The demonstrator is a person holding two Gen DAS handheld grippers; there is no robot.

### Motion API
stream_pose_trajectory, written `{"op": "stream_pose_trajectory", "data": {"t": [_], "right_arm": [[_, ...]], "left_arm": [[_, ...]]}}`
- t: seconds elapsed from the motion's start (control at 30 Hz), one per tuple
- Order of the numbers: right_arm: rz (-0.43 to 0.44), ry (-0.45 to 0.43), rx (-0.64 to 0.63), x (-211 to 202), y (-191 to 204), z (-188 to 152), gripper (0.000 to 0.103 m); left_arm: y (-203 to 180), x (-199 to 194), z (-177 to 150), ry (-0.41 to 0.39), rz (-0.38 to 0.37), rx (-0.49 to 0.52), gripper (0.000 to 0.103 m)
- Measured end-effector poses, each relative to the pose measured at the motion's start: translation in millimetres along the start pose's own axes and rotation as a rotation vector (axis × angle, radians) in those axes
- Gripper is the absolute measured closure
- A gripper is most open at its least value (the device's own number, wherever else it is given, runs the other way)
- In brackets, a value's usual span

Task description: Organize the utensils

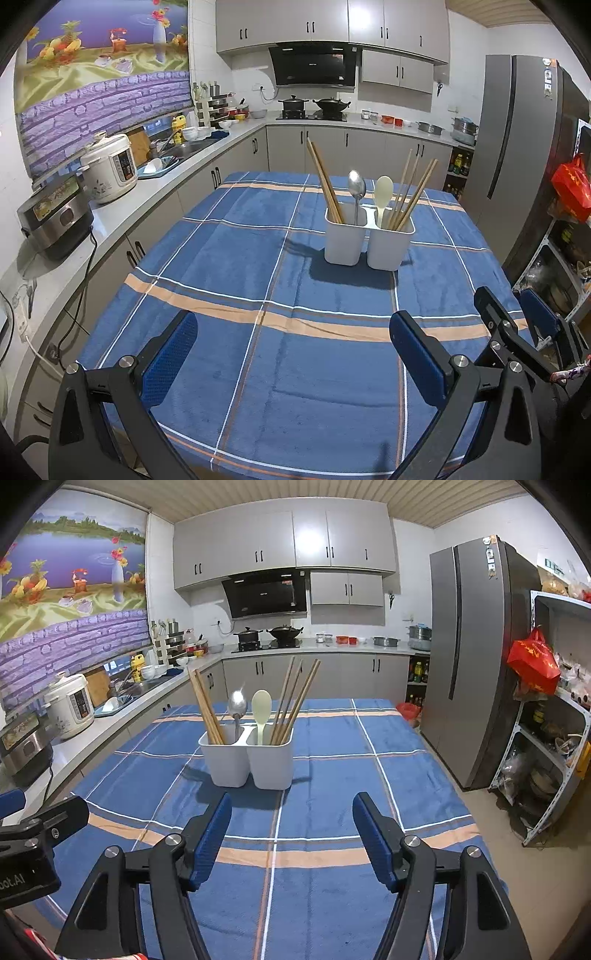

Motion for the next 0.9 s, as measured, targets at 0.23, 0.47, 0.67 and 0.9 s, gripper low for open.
{"op": "stream_pose_trajectory", "data": {"t": [0.23,0.47,0.67,0.9], "right_arm": [[0.009,0.002,-0.010,2.6,4.3,-0.9,0.029],[0.031,0.008,-0.025,4.6,13.6,-3.2,0.028],[0.041,0.012,-0.031,3.8,15.5,-6.2,0.028],[0.013,0.043,-0.021,5.9,1.1,-19.7,0.027]], "left_arm": [[2.6,1.8,-0.9,0.003,0.003,-0.006,0.000],[8.1,1.0,-4.8,0.011,0.013,-0.019,0.000],[9.3,0.9,-7.8,0.026,0.018,-0.024,0.000],[-3.5,7.7,-15.9,0.057,-0.003,0.002,0.000]]}}
Point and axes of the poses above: each gripper's, at about its wrist camera, not at the fingertips, and x roughly the way its jaws point, y to its left, z to its top, the point moved 10 cm from there along x, roughly the way its jaws point, and after that the axes turned 10 degrees about x, right-handed, at the moved point
